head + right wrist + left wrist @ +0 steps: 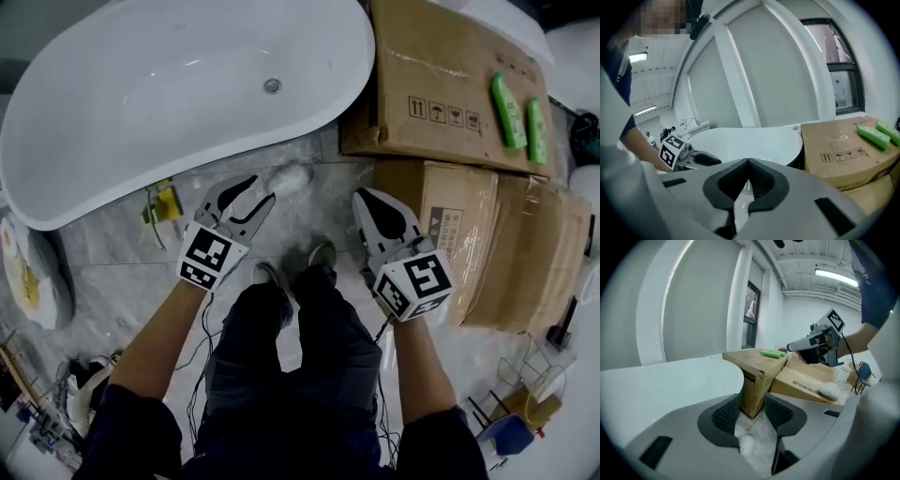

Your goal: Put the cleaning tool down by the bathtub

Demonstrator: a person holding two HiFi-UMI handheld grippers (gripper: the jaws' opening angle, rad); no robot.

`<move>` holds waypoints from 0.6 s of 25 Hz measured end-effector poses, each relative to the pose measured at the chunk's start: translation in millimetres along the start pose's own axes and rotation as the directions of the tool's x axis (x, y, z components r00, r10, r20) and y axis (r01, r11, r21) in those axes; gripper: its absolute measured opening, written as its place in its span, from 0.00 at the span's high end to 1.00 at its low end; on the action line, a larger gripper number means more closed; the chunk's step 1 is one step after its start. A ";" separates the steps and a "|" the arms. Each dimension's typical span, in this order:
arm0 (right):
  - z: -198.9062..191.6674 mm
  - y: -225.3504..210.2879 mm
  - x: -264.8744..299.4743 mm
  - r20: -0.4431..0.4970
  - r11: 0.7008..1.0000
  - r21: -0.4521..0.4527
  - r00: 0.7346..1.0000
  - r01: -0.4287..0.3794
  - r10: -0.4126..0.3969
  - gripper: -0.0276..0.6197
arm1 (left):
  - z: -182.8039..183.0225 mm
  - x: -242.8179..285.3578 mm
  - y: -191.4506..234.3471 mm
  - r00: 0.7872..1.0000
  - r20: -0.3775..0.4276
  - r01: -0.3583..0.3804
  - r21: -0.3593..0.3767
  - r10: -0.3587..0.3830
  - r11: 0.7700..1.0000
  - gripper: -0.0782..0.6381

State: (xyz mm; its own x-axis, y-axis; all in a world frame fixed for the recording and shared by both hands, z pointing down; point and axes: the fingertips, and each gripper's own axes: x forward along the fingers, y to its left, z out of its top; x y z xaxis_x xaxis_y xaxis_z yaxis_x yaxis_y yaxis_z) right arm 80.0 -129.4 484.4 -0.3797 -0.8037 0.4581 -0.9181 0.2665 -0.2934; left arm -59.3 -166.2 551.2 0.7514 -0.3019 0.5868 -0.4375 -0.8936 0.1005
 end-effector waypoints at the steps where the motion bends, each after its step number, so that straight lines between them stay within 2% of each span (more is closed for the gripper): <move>1: 7.9 6.6 -7.0 0.002 1.000 -0.008 1.000 0.003 -0.003 0.95 | 12.5 -13.4 -0.8 1.000 0.014 -0.008 0.000 0.008 1.000 0.63; 6: 43.2 36.0 -43.3 0.018 0.998 -0.056 1.000 0.011 -0.010 0.95 | 63.0 -78.3 -6.9 0.997 0.067 -0.036 0.011 0.035 0.999 0.63; 12: 89.0 69.1 -81.8 0.067 0.997 -0.072 0.998 0.026 -0.021 0.95 | 111.0 -143.8 -27.9 0.990 0.126 -0.064 -0.015 0.066 0.998 0.63; 15: 105.6 89.3 -97.2 0.080 0.993 -0.110 0.996 0.033 -0.025 0.95 | 132.7 -170.3 -38.2 0.985 0.158 -0.072 -0.025 0.075 0.997 0.63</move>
State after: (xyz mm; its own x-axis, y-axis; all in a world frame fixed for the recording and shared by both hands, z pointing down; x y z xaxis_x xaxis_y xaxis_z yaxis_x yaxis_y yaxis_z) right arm 47.0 -83.7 325.1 -0.3466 -0.8503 0.3962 -0.9372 0.2962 -0.1841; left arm -104.9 -124.8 340.7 0.7848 -0.4170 0.4585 -0.5027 -0.8610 0.0774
